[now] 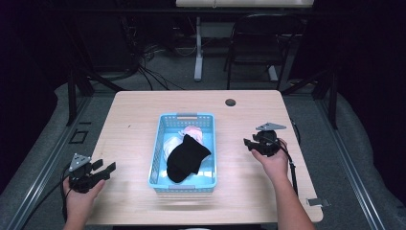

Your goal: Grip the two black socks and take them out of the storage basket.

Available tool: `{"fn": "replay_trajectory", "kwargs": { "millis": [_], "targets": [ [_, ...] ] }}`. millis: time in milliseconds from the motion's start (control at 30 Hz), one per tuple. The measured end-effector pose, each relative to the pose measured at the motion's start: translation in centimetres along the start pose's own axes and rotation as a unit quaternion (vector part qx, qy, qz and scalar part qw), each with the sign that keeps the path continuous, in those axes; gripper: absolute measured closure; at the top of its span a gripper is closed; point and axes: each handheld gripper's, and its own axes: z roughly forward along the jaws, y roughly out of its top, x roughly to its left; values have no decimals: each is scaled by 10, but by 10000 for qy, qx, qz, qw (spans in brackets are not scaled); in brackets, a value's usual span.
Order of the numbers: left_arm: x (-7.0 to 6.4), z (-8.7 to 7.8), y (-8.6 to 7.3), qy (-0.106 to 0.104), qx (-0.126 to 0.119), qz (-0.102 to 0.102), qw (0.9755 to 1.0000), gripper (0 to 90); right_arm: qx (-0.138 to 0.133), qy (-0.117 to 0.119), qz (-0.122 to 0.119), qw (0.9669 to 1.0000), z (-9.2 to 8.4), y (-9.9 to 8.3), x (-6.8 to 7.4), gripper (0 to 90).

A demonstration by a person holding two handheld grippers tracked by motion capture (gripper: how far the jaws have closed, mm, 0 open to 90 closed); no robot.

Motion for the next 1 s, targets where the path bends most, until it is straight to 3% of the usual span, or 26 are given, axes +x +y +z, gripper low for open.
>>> {"fn": "replay_trajectory", "kwargs": {
  "millis": [367,1000],
  "targets": [
    [1,-4,-3,20,-24,-22,10000,427,-135,43,-6,9999,1,3,4,542],
    [0,-2,-1,-16,-27,-48,10000,427,-108,105,-289,9995,-1,9,14,531]
  ]
}}
